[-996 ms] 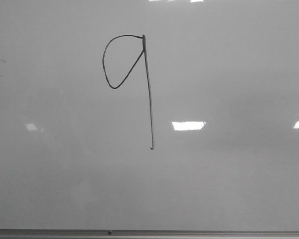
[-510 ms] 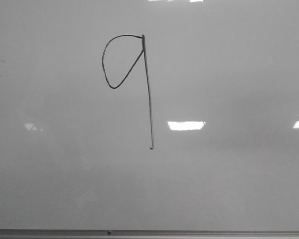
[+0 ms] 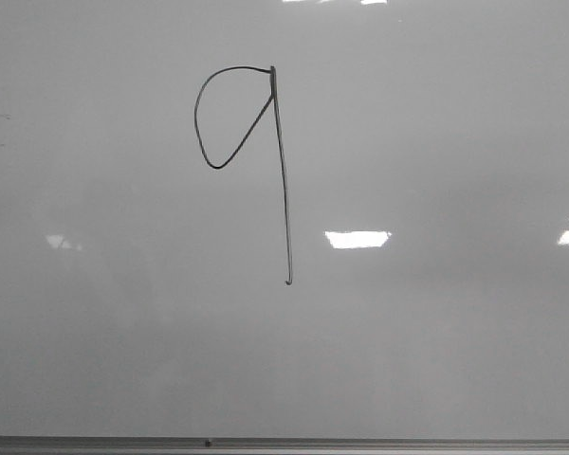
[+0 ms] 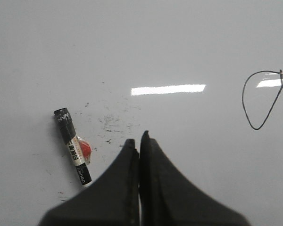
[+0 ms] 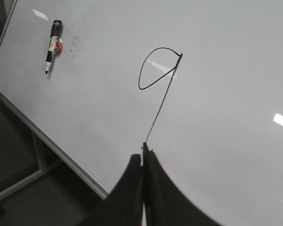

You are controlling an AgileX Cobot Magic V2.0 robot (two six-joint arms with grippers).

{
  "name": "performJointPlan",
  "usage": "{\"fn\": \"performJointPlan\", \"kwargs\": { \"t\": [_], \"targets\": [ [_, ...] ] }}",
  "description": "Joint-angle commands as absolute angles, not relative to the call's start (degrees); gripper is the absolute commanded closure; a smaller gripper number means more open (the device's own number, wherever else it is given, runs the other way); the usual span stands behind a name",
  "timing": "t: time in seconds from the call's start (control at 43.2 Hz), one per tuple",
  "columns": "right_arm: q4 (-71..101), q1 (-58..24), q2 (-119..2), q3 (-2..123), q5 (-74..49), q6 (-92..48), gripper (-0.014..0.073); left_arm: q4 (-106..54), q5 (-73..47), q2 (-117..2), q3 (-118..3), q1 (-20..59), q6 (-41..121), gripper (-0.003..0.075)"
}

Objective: Write number 9 on whiteboard

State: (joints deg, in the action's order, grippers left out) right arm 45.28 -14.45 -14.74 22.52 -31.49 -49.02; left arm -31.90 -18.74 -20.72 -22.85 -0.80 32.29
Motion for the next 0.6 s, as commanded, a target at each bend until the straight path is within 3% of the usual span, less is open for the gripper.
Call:
{"fn": "performJointPlan", "kwargs": {
  "t": [0.0,0.162,0.347,0.579],
  "targets": [
    [47.15,-14.14,-15.28,24.0,-27.9,-49.23,0.0653,-32.56,-15.22,-21.07,-24.39,-0.84,31.75,0.0739],
    [47.15,-14.14,-15.28,24.0,-27.9,-49.23,0.0653,-29.0,-11.76,-20.24,-22.96,-0.84,30.05,0.0739],
    [47.15,-14.14,-15.28,24.0,-27.9,-49.23,0.0653,-4.9,-11.29,-14.22,-19.06,0.18,8.59,0.0739],
    [47.15,-14.14,-15.28,24.0,-27.9,-49.23,0.0653,-3.9,-10.05,-3.94,-8.81,0.18,6.82,0.0739]
  ]
}}
